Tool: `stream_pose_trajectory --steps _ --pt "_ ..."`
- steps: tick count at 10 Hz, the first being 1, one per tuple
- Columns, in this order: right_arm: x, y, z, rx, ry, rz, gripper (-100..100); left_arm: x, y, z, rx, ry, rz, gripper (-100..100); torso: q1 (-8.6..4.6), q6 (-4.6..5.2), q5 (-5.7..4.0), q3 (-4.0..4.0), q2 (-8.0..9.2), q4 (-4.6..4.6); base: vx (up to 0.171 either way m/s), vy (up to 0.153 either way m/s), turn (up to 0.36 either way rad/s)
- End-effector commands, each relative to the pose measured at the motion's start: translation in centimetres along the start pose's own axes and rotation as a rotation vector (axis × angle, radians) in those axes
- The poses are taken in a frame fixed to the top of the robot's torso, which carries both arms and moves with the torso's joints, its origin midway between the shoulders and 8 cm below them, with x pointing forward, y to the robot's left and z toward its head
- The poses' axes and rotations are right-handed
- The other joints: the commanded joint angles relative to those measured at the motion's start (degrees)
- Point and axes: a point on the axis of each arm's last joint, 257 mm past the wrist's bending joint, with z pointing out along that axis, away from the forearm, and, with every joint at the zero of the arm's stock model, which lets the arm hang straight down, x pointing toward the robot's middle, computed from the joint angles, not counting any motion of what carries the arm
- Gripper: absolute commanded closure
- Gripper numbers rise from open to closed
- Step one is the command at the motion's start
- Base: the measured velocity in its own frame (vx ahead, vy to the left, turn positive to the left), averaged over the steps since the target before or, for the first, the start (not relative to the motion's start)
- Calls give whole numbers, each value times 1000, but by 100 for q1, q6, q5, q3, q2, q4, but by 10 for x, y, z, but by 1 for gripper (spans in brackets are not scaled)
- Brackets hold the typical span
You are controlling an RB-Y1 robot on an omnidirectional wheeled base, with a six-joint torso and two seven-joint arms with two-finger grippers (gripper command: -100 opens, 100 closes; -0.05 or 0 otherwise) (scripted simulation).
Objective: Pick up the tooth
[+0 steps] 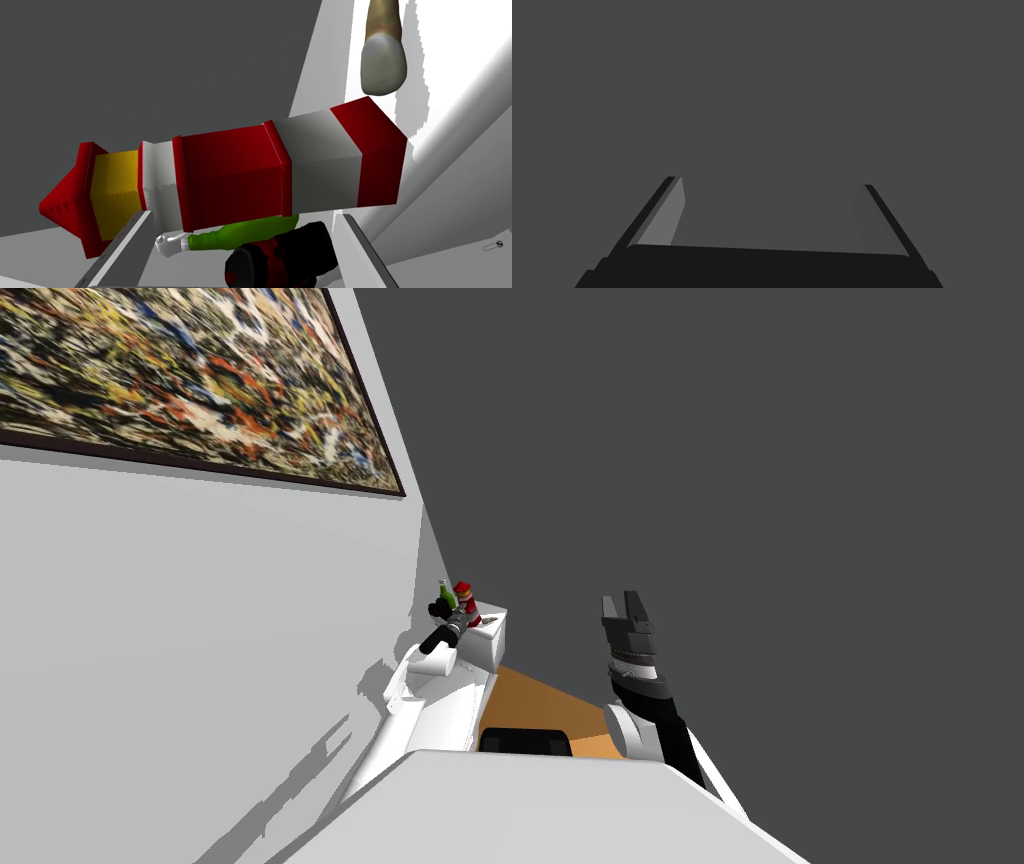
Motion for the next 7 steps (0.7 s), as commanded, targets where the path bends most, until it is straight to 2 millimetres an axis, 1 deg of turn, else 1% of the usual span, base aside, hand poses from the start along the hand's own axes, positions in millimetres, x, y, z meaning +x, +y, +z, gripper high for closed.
stream_pose_trajectory --steps 1,2,3,4,6,7 --pt "0 0 0 0 0 0 0 1 2 3 -33 -4 -5 -100 0 0 0 0 0 0 20 -11 -35" --pt "0 0 0 0 0 0 0 -1 9 3 -59 -9 -5 -100 -2 1 -1 -1 -2 0 23 -11 -23" --pt "0 0 0 0 0 0 0 0 9 5 -77 -9 -12 -100 -2 0 0 -2 -3 -1 32 -21 -36" --pt "0 0 0 0 0 0 0 -2 16 5 -105 -15 -12 -100 -5 1 -1 -3 -6 -1 28 -16 -14" --pt "0 0 0 0 0 0 0 -2 21 6 -144 -19 -20 -100 0 0 0 -1 -1 0 18 -6 -12" --pt "0 0 0 0 0 0 0 -3 27 5 -167 -24 -20 -100 0 1 0 -2 -4 0 27 -8 -17"
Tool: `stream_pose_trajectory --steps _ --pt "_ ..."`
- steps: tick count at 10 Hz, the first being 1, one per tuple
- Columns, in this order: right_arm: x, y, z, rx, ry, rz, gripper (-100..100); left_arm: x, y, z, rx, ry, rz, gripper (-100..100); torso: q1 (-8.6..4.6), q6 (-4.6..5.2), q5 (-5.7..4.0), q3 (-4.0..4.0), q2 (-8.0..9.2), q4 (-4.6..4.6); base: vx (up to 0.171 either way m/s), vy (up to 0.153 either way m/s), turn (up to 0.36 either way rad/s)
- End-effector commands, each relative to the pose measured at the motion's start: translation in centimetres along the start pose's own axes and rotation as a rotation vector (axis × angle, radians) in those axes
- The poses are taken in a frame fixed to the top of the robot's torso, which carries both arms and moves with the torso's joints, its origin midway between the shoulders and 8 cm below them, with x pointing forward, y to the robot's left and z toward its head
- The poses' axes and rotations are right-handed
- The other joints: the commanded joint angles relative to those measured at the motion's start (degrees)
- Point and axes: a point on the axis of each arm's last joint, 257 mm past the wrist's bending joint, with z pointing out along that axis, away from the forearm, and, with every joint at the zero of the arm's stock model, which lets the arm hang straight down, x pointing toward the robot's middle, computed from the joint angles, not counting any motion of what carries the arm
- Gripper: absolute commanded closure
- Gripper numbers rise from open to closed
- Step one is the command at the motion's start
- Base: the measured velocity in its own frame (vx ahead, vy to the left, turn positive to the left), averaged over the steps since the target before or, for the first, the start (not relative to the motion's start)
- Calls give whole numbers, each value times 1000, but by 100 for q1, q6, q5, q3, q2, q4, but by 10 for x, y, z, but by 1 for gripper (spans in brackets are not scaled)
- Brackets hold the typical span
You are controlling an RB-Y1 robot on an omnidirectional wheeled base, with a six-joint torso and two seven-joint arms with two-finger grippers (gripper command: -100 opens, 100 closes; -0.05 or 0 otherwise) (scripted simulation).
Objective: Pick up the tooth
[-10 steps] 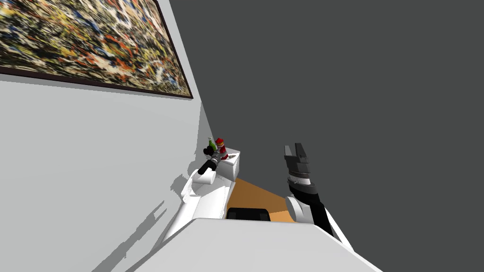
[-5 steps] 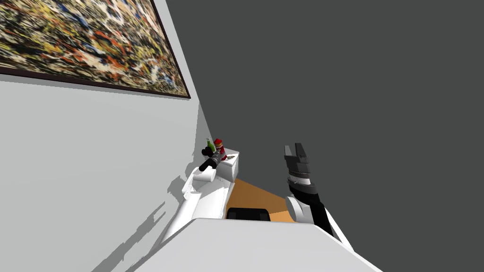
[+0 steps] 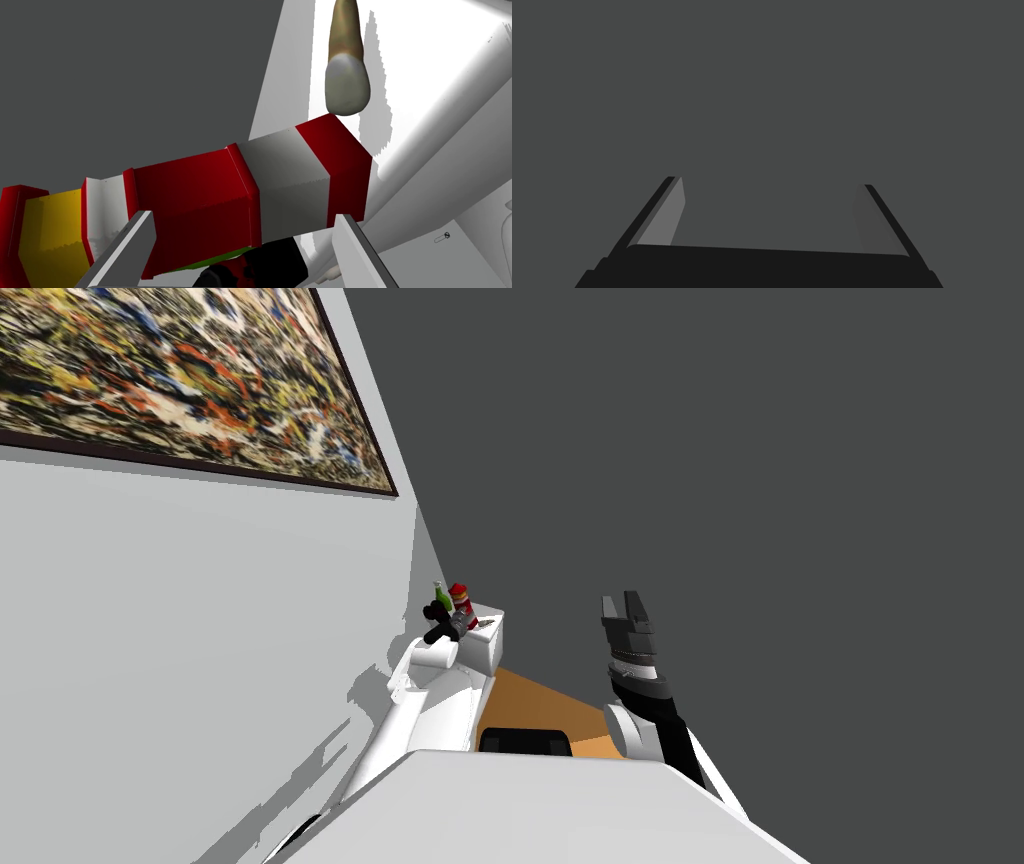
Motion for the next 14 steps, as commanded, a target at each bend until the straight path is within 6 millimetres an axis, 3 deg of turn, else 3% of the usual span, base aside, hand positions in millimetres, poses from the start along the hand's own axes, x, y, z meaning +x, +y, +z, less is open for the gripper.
stream_pose_trajectory --steps 1,14 --pt "0 0 0 0 0 0 0 0 4 3 -39 -2 -10 -100 0 0 0 0 0 0 37 -17 -20" --pt "0 0 0 0 0 0 0 -1 56 2 -351 -24 -76 -100 -2 0 0 -3 -5 -2 35 -15 -4"
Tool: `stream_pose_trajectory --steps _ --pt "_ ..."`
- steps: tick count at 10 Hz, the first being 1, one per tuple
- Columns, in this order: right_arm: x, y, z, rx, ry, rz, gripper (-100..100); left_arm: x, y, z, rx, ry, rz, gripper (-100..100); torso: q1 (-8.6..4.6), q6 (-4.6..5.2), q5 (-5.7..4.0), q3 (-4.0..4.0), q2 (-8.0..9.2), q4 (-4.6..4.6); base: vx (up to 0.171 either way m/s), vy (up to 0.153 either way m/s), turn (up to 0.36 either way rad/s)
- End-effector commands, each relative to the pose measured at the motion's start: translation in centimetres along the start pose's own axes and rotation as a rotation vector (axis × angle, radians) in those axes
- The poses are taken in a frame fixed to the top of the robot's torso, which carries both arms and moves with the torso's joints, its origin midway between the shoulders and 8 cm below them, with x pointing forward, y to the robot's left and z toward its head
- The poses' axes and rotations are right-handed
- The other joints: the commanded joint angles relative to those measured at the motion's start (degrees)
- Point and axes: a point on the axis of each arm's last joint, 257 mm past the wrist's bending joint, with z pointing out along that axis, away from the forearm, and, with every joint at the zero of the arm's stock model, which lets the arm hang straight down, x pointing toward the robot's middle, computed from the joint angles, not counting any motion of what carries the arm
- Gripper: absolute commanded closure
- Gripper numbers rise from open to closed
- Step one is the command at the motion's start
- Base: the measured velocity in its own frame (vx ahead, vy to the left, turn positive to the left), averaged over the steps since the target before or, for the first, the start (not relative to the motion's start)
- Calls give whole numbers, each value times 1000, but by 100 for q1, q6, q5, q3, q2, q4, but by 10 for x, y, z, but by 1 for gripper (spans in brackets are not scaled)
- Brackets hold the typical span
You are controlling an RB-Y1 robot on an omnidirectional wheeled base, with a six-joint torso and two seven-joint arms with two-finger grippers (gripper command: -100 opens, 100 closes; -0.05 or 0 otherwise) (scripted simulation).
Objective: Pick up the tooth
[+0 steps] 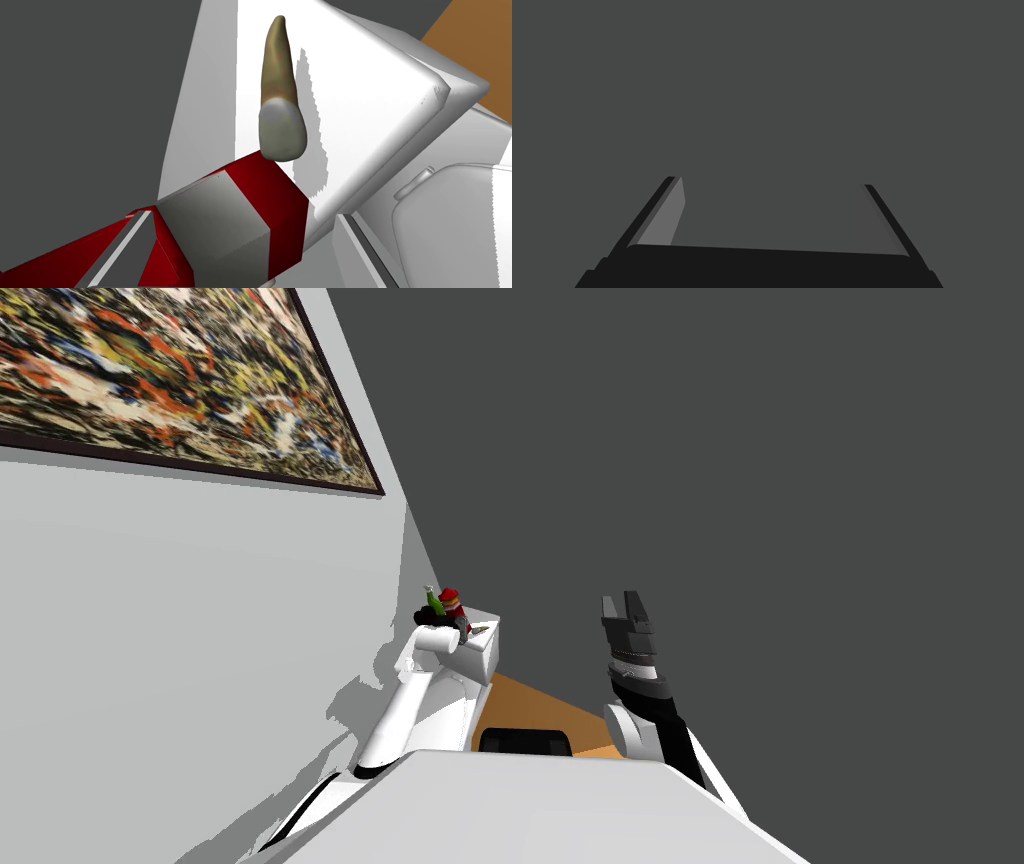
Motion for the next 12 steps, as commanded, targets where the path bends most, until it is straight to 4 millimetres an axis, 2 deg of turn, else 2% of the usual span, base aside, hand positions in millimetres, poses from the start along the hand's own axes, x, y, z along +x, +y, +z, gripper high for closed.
stream_pose_trajectory --steps 1,12 --pt "0 0 0 0 0 0 0 -1 9 0 -45 -7 -6 -100 0 0 0 0 0 0 40 -9 3" --pt "0 0 0 0 0 0 0 3 54 -7 -334 -6 -72 -100 0 0 0 -1 -1 -1 46 -16 12"
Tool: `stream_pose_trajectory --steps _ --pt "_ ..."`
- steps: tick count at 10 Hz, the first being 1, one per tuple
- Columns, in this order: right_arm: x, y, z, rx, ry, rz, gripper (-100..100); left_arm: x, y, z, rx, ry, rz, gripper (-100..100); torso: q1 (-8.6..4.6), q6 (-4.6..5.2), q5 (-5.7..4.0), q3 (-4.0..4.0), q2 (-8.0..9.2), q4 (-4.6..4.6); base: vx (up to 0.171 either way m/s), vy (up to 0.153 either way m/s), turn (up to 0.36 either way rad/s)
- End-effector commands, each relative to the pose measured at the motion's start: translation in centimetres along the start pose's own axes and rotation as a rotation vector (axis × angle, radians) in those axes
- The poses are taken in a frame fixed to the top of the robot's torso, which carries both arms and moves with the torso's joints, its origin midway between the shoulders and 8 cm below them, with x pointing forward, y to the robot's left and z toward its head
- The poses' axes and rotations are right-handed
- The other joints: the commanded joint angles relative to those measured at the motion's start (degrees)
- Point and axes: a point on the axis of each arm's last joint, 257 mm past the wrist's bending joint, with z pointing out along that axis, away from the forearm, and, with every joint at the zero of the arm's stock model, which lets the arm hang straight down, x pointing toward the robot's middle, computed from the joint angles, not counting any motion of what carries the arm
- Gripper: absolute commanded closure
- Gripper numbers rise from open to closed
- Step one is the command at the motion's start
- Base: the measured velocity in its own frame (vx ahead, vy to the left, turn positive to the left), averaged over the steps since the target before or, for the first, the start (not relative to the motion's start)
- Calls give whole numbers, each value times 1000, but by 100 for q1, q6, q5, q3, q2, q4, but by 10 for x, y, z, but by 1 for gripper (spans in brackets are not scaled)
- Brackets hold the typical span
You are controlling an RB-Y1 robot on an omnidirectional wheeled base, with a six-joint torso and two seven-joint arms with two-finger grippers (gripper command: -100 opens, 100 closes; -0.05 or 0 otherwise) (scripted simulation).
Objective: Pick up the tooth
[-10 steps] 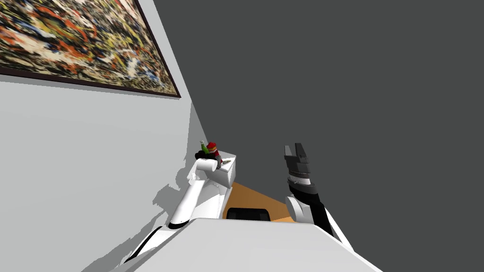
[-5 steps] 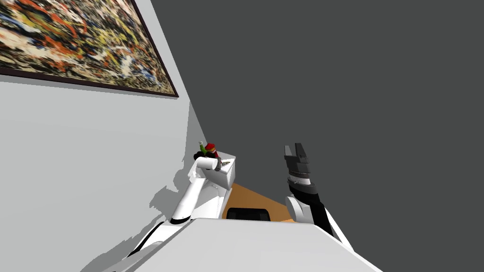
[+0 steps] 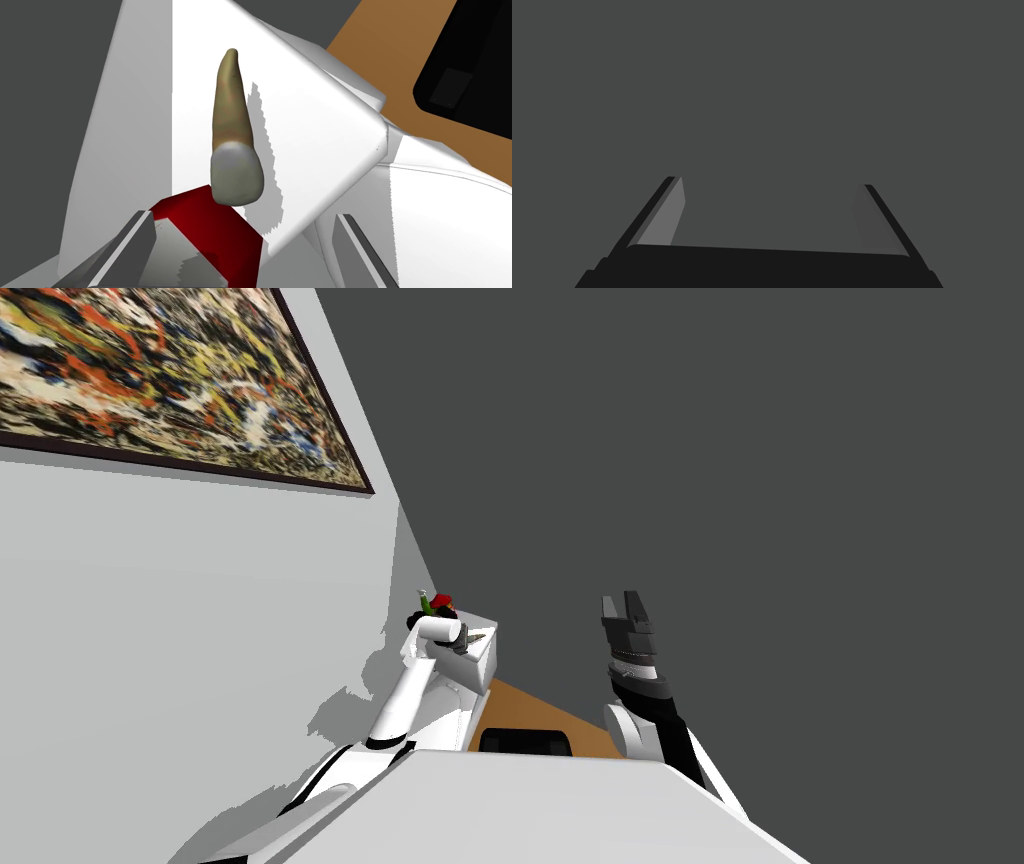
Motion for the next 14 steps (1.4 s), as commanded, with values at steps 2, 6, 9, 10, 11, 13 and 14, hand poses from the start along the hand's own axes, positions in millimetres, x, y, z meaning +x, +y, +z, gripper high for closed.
stream_pose_trajectory --steps 2,6,9,10,11,13,14 --pt "0 0 0 0 0 0 0 1 13 -1 -81 2 -17 -100 -1 0 0 -2 -3 -1 71 -25 23" --pt "0 0 0 0 0 0 0 4 19 -3 -121 8 -26 -100 1 1 0 -1 -1 0 55 -17 8" --pt "0 0 0 0 0 0 0 2 22 10 -124 7 -28 -100 7 0 2 11 21 4 8 -2 -5" --pt "0 0 0 0 0 0 0 2 23 15 -124 7 -28 -100 7 0 2 12 21 4 9 -3 -5" --pt "0 0 0 0 0 0 0 1 24 19 -123 7 -28 -100 7 0 2 12 22 4 7 -2 1" --pt "0 0 0 0 0 0 0 2 23 16 -123 8 -28 100 15 4 9 1 10 -5 0 0 0" --pt "0 0 0 0 0 0 0 2 23 16 -123 8 -28 100 17 3 10 -1 6 -5 0 0 0"
